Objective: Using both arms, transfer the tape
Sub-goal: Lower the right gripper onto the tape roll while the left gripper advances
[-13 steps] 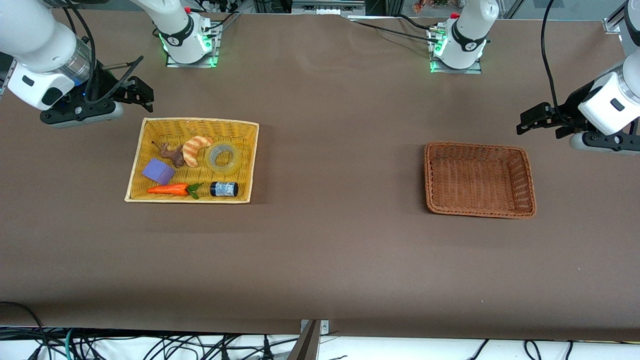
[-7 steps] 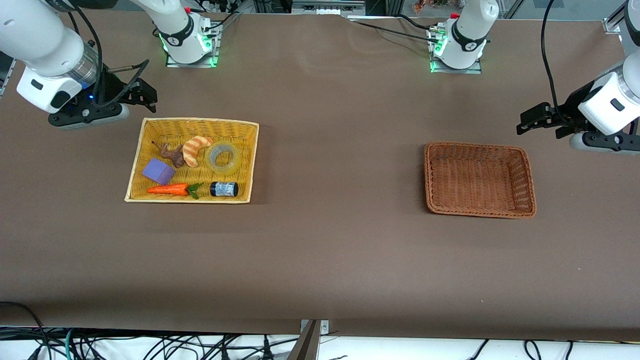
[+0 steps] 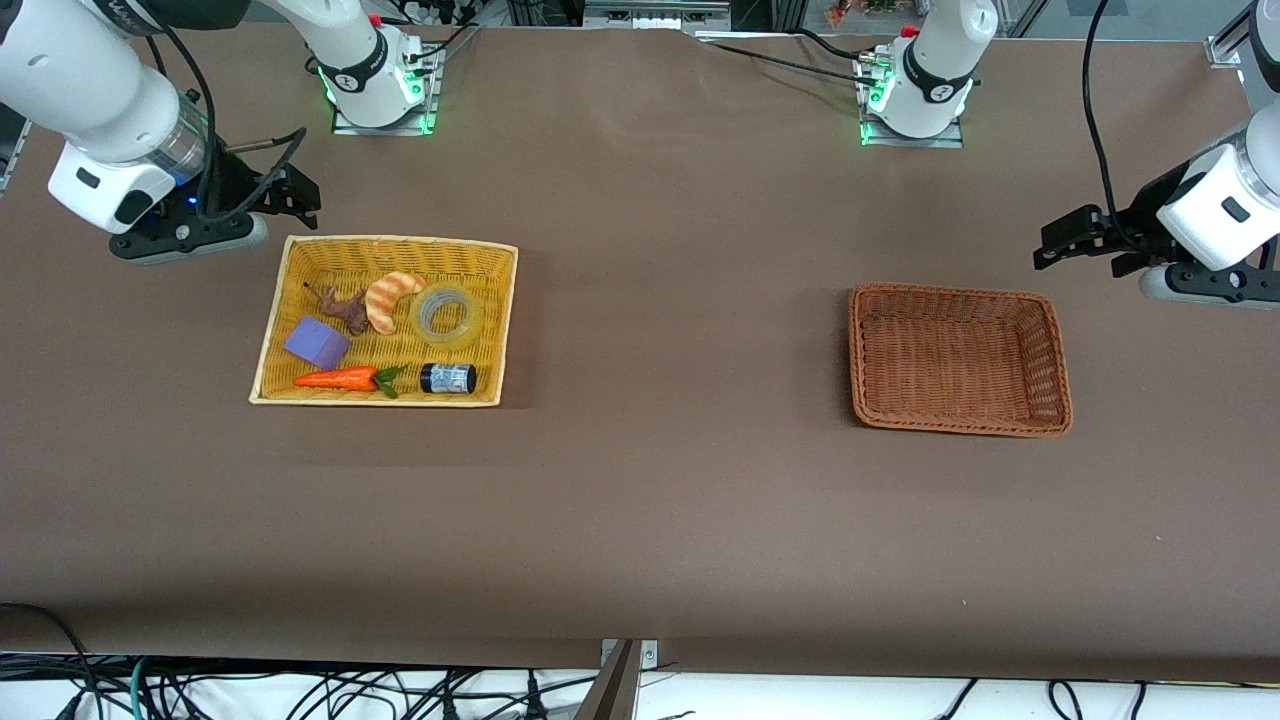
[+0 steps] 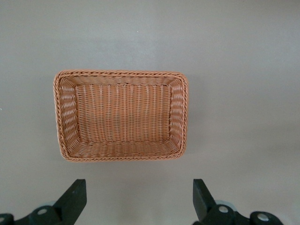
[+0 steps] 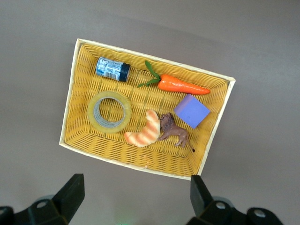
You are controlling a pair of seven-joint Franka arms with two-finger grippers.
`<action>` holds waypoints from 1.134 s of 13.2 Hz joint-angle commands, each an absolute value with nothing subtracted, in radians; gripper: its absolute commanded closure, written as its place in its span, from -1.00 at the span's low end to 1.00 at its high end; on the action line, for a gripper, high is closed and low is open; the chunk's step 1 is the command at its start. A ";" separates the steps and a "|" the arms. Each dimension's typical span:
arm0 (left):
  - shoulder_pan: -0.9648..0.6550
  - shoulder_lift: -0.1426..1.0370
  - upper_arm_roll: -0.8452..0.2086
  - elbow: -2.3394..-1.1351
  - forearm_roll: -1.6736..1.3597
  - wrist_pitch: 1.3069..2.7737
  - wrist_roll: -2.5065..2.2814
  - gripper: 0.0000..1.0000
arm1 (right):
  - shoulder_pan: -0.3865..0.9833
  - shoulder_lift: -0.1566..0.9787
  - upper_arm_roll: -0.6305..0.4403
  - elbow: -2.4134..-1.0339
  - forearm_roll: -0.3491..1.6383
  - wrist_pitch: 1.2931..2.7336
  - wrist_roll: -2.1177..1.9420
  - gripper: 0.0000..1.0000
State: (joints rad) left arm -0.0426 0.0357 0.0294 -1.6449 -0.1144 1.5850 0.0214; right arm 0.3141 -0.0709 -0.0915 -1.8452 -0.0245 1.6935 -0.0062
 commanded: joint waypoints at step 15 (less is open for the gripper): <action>-0.043 0.147 0.031 -1.575 -0.048 1.578 0.032 -1.00 | 0.311 0.207 -0.011 -2.316 -0.038 2.440 0.179 -1.00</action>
State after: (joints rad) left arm -0.0418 0.1103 0.0291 -1.6177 -0.0711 1.5885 0.0214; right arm 0.3161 0.1765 -0.0188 -2.3016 -0.0252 2.3885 0.1460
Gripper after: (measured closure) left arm 0.000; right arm 0.000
